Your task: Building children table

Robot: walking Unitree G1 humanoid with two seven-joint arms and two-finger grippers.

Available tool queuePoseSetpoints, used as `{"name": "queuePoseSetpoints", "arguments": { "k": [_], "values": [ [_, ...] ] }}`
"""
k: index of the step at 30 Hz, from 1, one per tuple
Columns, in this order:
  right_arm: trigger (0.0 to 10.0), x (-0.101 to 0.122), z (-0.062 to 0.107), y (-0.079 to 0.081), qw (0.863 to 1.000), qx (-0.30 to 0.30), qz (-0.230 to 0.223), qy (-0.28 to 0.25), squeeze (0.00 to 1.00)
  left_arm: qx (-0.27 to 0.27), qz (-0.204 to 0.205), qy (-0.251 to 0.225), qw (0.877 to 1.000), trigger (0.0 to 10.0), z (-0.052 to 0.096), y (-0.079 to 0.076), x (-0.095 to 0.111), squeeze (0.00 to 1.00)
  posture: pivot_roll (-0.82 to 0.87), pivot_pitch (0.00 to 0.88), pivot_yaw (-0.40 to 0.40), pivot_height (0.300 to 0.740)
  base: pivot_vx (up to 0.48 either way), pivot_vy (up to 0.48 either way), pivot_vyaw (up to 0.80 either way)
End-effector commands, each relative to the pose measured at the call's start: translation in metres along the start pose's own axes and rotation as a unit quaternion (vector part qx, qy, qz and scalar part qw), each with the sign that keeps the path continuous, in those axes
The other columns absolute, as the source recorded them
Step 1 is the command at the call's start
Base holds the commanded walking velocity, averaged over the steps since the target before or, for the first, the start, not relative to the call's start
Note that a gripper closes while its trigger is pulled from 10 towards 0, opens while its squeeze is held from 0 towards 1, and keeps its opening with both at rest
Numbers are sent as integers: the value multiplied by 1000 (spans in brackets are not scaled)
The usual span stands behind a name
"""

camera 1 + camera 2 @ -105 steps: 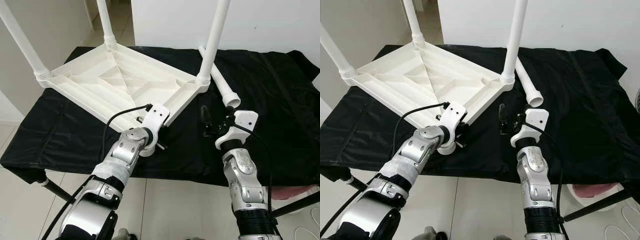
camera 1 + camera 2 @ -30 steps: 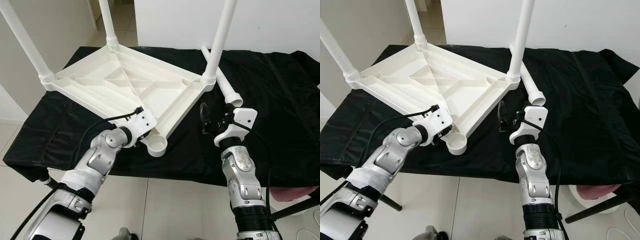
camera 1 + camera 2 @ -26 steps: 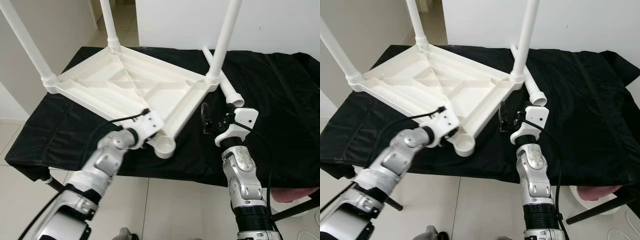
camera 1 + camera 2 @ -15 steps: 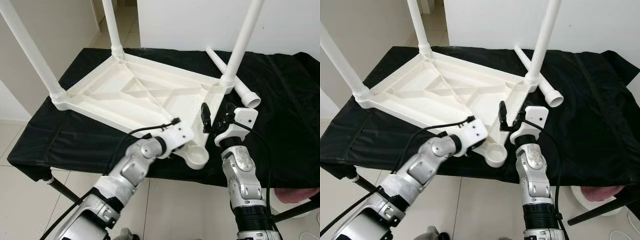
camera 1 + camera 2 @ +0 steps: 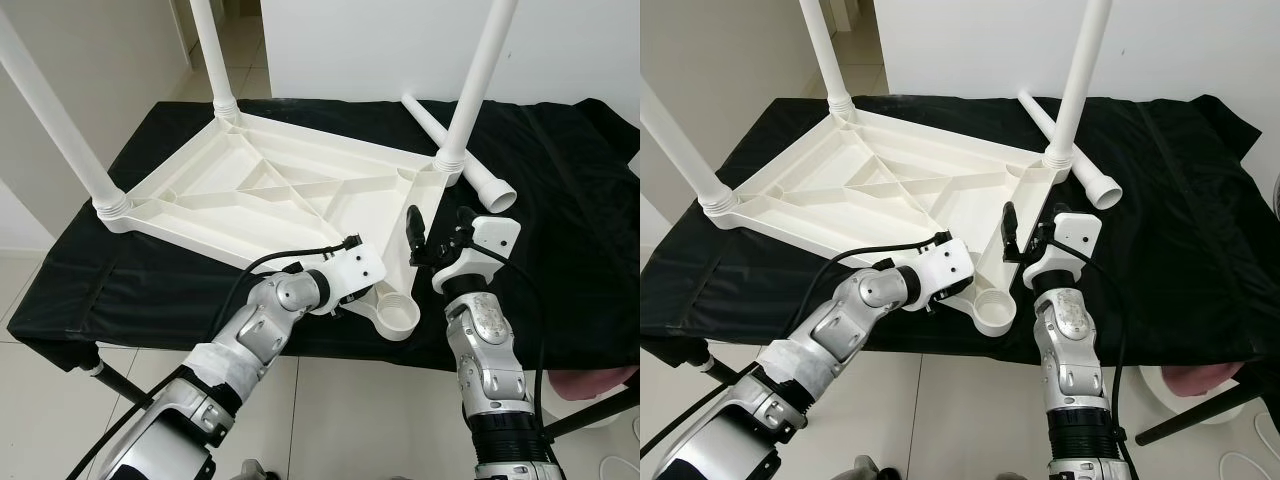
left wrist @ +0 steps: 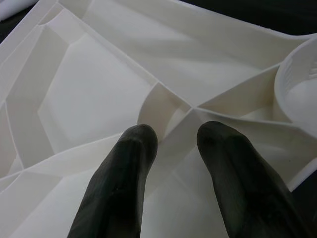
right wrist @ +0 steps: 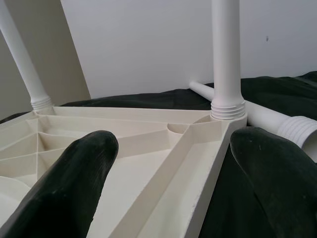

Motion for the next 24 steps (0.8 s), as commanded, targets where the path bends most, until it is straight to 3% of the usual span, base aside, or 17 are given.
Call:
{"name": "queuePoseSetpoints", "arguments": {
  "k": [1,2,11,12,13,14,22,24],
  "values": [
    [10000,-2,1,1,1000,-2,-2,2,0,-11,5,-2,1000,10000,5,6,-4,322,-149,52,95,740,0,0,0],
    [10000,-2,1,0,1000,-3,-2,2,0,-20,10,-3,1000,10000,8,9,-6,1000,-149,50,94,740,0,0,0],
    [10000,-1,0,-2,1000,-3,1,0,0,-36,6,20,999,10000,17,26,-26,1000,-151,46,93,740,0,0,0],
    [10000,-1,0,-3,1000,-5,2,0,0,-41,-6,32,999,10000,17,30,-32,671,-152,46,94,740,0,0,0],
    [10000,-1,0,-4,1000,-6,3,0,0,-45,-14,40,998,10000,18,32,-36,671,-152,46,94,740,0,0,0],
    [10000,-1,1,-4,1000,-6,3,0,0,-45,-23,51,997,10000,17,34,-41,0,-152,46,94,740,0,0,0],
    [10000,-1,1,-5,1000,-9,4,-1,0,-59,-28,75,995,10000,15,38,-52,0,-160,43,100,740,0,0,0],
    [10000,0,1,-7,1000,-12,6,-3,0,-81,-23,99,992,10000,11,36,-60,0,-160,43,100,740,0,0,0]
  ]
}}
Point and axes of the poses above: a point about 5 cm out from each wrist's last joint towards the gripper, its own z axis pointing back from the gripper into the wrist, its own x axis along the axis of the wrist's last joint, y = z × x, the point moved 3 cm from there along -z, pointing out of the wrist towards the gripper, and after that the axes turned 2 degrees about -z, right-handed, at the moved point
